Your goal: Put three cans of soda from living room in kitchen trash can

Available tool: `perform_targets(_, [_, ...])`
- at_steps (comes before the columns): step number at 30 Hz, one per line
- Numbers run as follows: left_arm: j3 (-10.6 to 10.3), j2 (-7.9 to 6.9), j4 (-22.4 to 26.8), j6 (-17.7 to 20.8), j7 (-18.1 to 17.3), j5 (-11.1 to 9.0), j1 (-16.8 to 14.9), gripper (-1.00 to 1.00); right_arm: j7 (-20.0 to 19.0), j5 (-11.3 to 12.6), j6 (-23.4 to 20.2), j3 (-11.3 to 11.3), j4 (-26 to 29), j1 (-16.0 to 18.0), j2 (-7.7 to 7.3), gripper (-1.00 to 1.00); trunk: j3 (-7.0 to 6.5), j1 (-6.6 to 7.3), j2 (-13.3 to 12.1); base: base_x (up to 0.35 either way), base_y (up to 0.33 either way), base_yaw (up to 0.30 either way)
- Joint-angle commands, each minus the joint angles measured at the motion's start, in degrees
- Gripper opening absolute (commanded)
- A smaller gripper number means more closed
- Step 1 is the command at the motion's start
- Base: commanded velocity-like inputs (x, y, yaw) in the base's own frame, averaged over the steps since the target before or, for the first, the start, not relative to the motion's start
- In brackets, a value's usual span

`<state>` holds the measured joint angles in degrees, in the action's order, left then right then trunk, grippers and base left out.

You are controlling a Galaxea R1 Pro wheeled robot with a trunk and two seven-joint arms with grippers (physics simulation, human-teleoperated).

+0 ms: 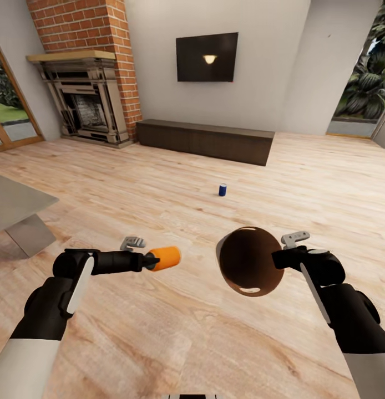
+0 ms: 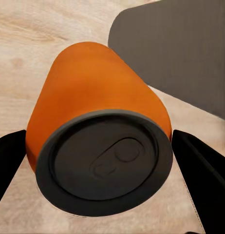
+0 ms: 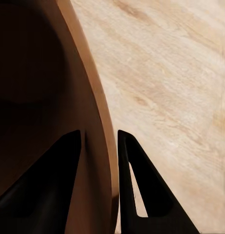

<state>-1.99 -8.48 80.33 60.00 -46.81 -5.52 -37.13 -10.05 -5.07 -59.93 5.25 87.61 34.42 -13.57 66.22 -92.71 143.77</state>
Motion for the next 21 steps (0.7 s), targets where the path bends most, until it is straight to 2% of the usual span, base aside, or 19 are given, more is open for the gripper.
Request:
perform_targets(1, [-0.01, -0.02, 0.05, 0.00, -0.90, 0.15, 0.00, -1.00, -0.05, 0.87, -0.07, 0.68, -0.63, 0.03, 0.02, -1.00, -0.24, 0.03, -0.01, 0.000, 0.000, 0.000])
perform_targets(7, [0.00, -0.16, 0.40, 0.00, -4.99, 0.09, -0.15, -1.00, -0.05, 0.27, -0.07, 1.90, -4.32, 0.03, 0.29, -1.00, -1.57, 0.18, -0.09, 0.000, 0.000, 0.000])
perform_targets(12, [0.05, -2.29, 0.70, 0.00, -9.74, -0.12, -0.16, -1.00, -0.05, 0.11, -0.07, 2.59, -7.27, 0.09, 1.10, -1.00, -2.67, 0.31, -0.16, 0.000, 0.000, 0.000])
perform_targets(21, [0.06, -3.19, 0.95, 0.00, -15.80, -0.26, -0.18, -1.00, -0.05, 0.06, -0.07, 4.62, -10.66, 0.12, 1.79, -1.00, -4.67, 0.55, -0.28, 0.000, 0.000, 0.000])
